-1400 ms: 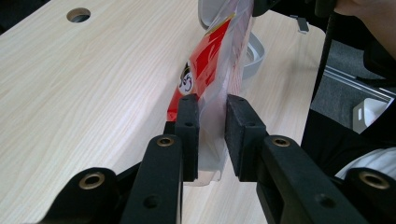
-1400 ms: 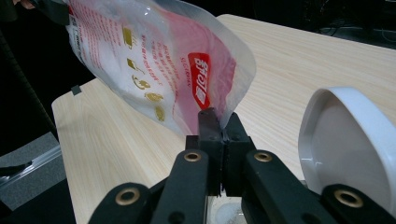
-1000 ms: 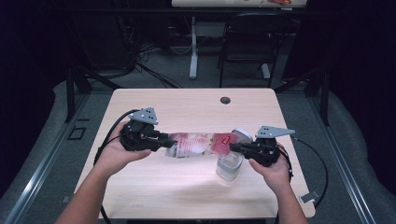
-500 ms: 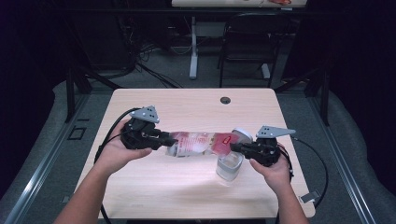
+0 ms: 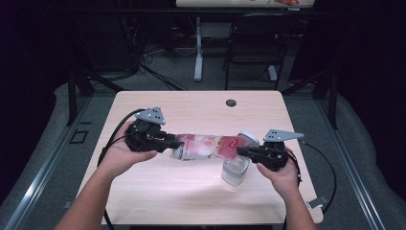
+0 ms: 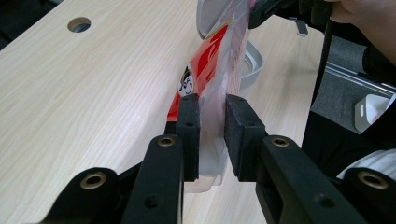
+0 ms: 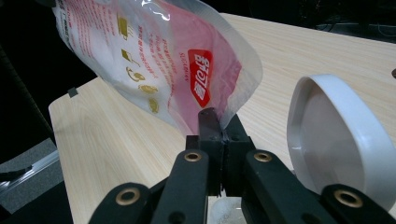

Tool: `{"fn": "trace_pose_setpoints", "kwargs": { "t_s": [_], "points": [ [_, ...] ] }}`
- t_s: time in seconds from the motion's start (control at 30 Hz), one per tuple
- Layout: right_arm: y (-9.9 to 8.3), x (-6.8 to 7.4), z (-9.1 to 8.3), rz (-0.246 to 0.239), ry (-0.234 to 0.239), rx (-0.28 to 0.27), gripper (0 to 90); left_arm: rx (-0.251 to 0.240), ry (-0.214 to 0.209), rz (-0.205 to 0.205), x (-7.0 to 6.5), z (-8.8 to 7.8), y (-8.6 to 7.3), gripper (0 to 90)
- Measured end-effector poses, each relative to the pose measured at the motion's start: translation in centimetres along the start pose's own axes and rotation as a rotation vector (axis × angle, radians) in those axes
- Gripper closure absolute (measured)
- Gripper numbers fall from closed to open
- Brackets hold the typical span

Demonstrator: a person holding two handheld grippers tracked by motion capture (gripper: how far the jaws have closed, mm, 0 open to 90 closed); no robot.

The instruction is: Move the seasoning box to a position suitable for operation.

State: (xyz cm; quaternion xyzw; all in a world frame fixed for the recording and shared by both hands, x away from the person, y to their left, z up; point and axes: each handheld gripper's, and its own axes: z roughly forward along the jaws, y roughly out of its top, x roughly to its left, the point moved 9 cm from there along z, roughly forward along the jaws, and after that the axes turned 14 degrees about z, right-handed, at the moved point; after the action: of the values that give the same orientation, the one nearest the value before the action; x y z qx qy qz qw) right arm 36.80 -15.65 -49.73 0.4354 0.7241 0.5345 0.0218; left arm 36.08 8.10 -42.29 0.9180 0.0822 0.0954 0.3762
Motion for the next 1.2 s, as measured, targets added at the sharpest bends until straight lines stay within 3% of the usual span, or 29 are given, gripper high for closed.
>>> {"fn": "trace_pose_setpoints", "kwargs": {
  "t_s": [1.2],
  "points": [
    [-0.14,-0.49,-0.22,0.007,-0.012,0.001,89.4,-0.013,0.001,0.006,0.08,-0.03,0.95,77.0]
  ]
}}
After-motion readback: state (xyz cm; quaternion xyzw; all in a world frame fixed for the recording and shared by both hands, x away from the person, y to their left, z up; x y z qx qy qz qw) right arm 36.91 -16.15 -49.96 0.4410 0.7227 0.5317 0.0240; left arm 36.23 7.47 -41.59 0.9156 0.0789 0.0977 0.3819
